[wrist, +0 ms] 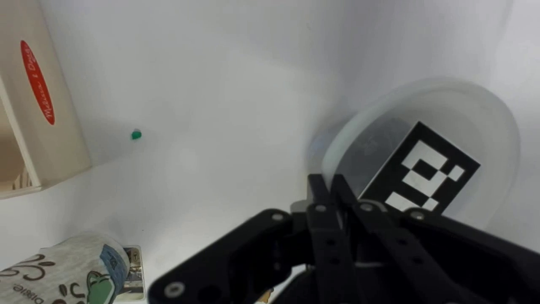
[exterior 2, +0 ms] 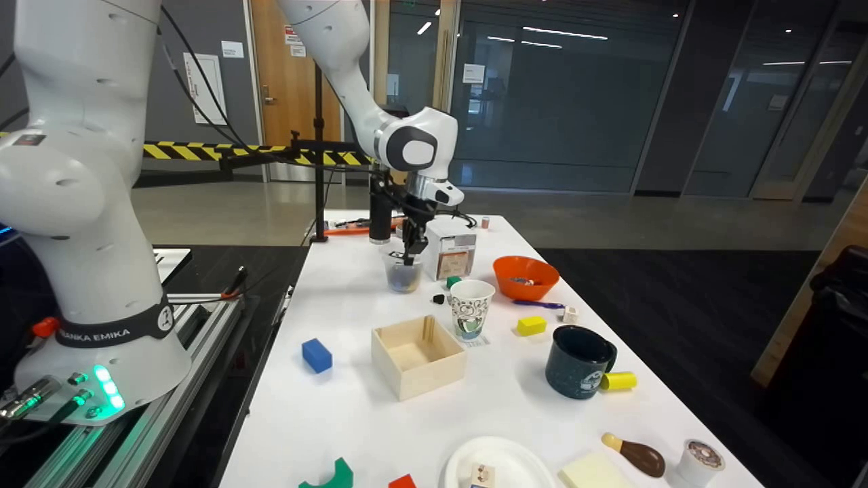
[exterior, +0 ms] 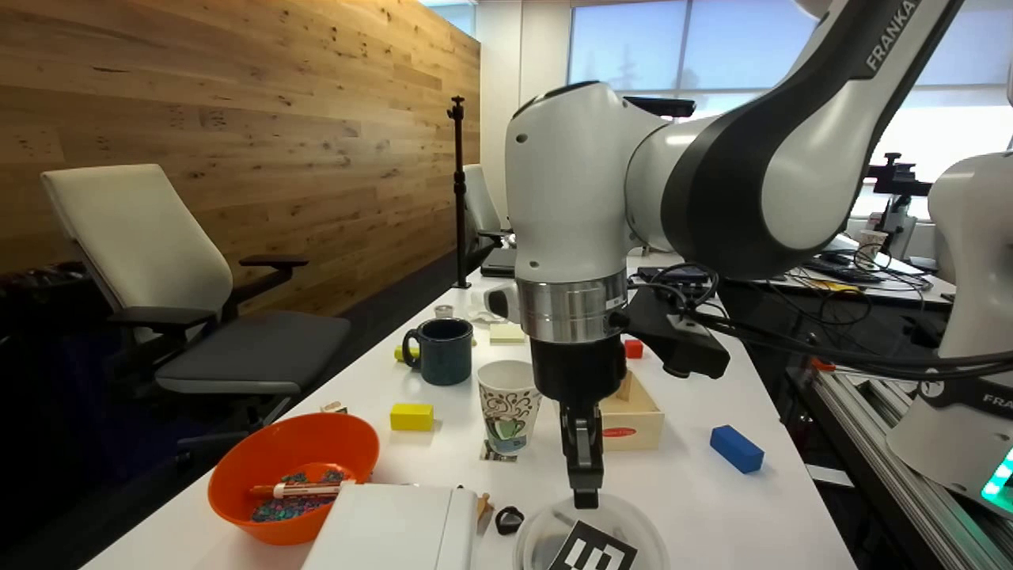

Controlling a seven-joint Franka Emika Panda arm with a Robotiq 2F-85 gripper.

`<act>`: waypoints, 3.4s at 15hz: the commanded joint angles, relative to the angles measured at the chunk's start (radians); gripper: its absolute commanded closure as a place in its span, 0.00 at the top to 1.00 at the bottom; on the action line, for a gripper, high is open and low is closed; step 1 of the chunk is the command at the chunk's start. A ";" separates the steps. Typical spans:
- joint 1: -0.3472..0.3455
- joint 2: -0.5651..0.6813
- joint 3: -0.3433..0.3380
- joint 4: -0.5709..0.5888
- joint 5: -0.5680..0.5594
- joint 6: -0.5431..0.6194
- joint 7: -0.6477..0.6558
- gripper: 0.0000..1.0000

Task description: Take the lid off the plastic container

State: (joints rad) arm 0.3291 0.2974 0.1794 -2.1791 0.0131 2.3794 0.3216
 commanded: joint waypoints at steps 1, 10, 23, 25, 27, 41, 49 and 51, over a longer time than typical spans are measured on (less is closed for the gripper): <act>-0.011 -0.005 0.008 0.019 0.008 -0.083 0.000 0.02; -0.009 0.001 0.010 0.042 0.003 -0.170 0.007 0.32; -0.011 -0.004 0.008 0.053 0.006 -0.172 0.009 0.46; -0.014 -0.007 0.006 0.058 0.007 -0.175 0.008 0.60; -0.019 -0.010 0.003 0.057 0.008 -0.172 0.010 0.70; -0.036 0.001 0.000 0.050 0.022 -0.165 0.005 0.51; -0.037 0.013 0.001 0.044 0.030 -0.162 0.003 0.47; -0.038 0.014 0.001 0.040 0.032 -0.162 0.003 0.46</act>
State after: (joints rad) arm 0.2998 0.3111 0.1729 -2.1355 0.0203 2.2284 0.3211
